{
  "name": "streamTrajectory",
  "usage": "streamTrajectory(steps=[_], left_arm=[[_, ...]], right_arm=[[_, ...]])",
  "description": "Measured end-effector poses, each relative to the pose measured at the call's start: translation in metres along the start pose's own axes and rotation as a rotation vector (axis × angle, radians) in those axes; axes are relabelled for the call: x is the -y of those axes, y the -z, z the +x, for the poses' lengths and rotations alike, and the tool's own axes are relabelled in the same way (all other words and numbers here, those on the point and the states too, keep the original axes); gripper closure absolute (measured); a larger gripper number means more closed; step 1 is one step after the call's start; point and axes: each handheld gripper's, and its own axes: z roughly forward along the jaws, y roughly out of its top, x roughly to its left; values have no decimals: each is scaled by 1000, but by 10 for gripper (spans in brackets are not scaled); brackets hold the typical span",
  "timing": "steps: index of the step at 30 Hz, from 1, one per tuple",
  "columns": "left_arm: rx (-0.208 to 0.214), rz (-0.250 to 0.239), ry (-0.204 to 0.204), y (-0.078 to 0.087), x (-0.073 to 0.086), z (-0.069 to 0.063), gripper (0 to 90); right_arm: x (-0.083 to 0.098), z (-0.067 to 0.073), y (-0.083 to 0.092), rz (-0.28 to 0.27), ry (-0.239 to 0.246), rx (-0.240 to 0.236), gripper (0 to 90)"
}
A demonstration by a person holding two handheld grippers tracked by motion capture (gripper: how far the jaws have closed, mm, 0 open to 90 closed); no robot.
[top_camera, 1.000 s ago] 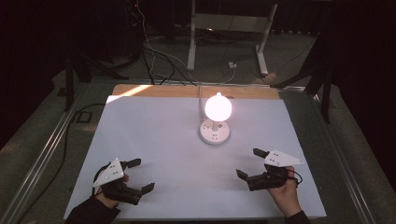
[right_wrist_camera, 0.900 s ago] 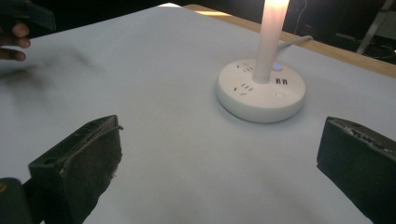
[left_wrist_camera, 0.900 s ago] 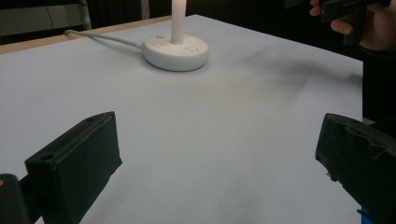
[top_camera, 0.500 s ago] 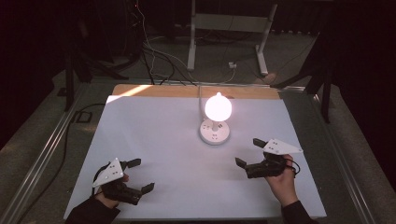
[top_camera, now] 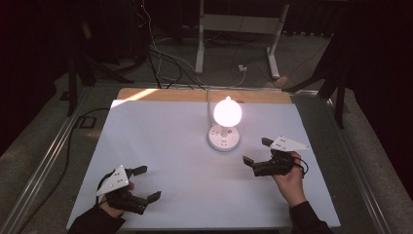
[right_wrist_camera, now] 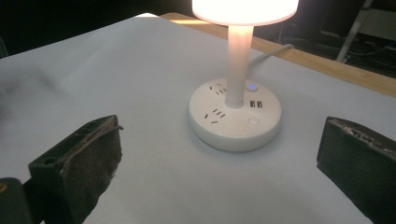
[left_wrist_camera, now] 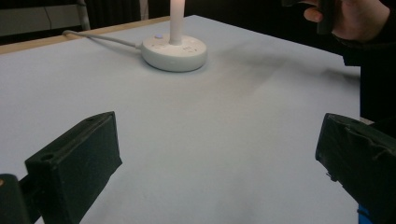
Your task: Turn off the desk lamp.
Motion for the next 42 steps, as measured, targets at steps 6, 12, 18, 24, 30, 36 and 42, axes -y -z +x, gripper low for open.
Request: streamTrajectory(steps=[6,12,18,24,30,36,42], left_arm=[[-1,-1,2,0,0,0,6],[2,0,0,0,0,0,6],[0,-5,6,1,0,0,6],[0,-6,3,1,0,0,6],[1,-5,7,1,0,0,6],[1,-7,9,1,0,1,6],[3,-8,9,1,0,0,6]], right_arm=[[-3,-5,-10,4,-10,1,0],[-5,-13,-22,8,-37,3,0],[-6,-20,-34,24,-67,20,0],[-9,-27,-45,18,-114,53,0],[-11,-30,-56,26,-140,91,0],[-17,-31,-71,58,-134,121,0],[-17,-30,-83,98,-154,121,76]])
